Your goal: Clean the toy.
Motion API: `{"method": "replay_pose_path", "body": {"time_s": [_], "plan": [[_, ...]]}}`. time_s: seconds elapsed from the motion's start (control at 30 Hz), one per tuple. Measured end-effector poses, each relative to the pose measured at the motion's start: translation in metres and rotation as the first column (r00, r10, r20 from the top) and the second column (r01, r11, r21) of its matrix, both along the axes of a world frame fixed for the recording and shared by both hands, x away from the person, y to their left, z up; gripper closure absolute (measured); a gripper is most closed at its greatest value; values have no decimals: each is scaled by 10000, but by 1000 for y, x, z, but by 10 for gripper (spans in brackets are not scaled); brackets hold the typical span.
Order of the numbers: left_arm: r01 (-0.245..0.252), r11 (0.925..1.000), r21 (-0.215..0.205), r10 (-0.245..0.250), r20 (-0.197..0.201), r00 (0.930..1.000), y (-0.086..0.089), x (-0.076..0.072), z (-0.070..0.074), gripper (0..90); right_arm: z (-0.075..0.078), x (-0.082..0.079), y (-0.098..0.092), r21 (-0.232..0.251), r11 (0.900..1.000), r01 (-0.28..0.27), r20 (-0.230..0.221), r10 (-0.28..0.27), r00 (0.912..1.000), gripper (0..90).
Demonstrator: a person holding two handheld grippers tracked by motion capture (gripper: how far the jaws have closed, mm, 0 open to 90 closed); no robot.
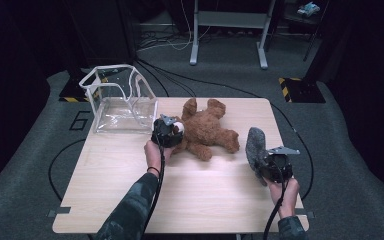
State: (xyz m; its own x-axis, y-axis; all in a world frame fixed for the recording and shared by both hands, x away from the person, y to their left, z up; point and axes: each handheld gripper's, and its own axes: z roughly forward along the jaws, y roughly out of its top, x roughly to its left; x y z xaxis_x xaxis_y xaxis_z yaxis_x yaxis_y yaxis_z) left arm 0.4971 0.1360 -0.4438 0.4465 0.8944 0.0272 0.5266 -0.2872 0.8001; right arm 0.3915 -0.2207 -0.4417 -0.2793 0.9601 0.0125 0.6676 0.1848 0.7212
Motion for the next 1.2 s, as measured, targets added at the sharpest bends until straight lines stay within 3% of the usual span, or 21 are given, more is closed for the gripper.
{"method": "replay_pose_path", "body": {"time_s": [0.23,0.3,0.5,0.7,0.77,0.83,0.93,1.2], "plan": [[881,9944,-581,-890,-130,9960,-8,-12,2,505,18,2,9,-131,9997,-211,376,216,9991,678],[1109,9923,-542,-1119,-154,9936,-11,-16,5,504,25,1,14,-113,9995,-293,522,299,9982,679],[1443,9854,-908,-1462,-142,9892,-20,-26,10,499,45,4,31,-372,9962,-787,910,818,9925,679],[1768,9786,-1050,-1824,-457,9822,-32,-36,8,491,65,16,71,-802,9825,-1679,1126,1763,9779,679],[1688,9778,-1239,-1766,-545,9828,-36,-39,5,486,67,21,86,-837,9798,-1818,997,1898,9768,679],[1703,9789,-1128,-1793,-746,9810,-38,-41,0,479,65,26,98,-988,9746,-2008,765,2086,9750,679],[1745,9775,-1188,-1835,-698,9805,-36,-42,-2,458,57,34,110,-1168,9694,-2160,374,2216,9744,679],[1923,9755,-1066,-1966,-312,9800,-28,-47,2,296,39,47,117,-1143,9692,-2182,-207,2172,9759,676]]}}
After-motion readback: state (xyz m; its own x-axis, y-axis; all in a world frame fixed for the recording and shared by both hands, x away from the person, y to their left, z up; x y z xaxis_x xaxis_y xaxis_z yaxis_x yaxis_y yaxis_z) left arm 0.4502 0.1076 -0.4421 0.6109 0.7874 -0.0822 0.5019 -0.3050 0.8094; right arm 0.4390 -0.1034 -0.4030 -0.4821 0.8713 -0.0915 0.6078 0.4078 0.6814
